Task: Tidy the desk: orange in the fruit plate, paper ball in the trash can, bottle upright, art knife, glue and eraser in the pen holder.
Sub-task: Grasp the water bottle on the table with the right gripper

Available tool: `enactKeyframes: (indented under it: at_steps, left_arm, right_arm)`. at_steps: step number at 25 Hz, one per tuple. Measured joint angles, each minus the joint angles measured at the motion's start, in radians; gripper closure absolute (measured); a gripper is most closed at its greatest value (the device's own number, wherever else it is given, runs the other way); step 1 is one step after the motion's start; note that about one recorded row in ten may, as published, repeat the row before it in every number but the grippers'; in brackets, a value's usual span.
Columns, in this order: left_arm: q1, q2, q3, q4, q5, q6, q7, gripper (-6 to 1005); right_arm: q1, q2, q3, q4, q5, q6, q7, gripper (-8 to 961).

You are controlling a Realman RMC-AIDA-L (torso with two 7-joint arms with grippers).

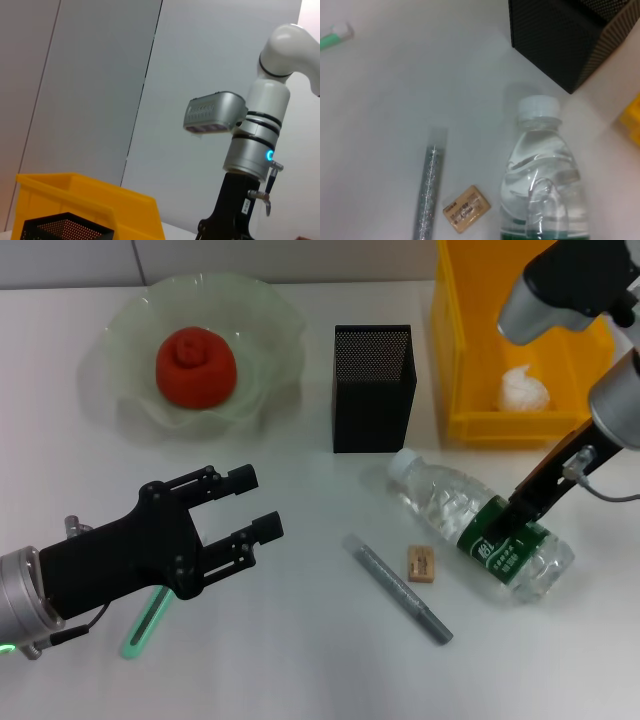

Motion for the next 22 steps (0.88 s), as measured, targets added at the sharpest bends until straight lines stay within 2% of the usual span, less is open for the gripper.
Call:
enactKeyframes:
  at_steps: [9, 22]
  left_arm:
    - [0.001, 0.0, 0.0, 0.0, 0.0, -0.002, 0.0, 393]
    - [0.003, 0.0, 0.0, 0.0, -0.001, -0.005, 0.0, 394]
  right_arm:
    - [0.015, 0.0, -0.031, 0.099, 0.027, 0.075, 0.0, 152]
    - [0.017, 0.0, -0.043, 0.157, 0.027, 0.134, -0.003, 151]
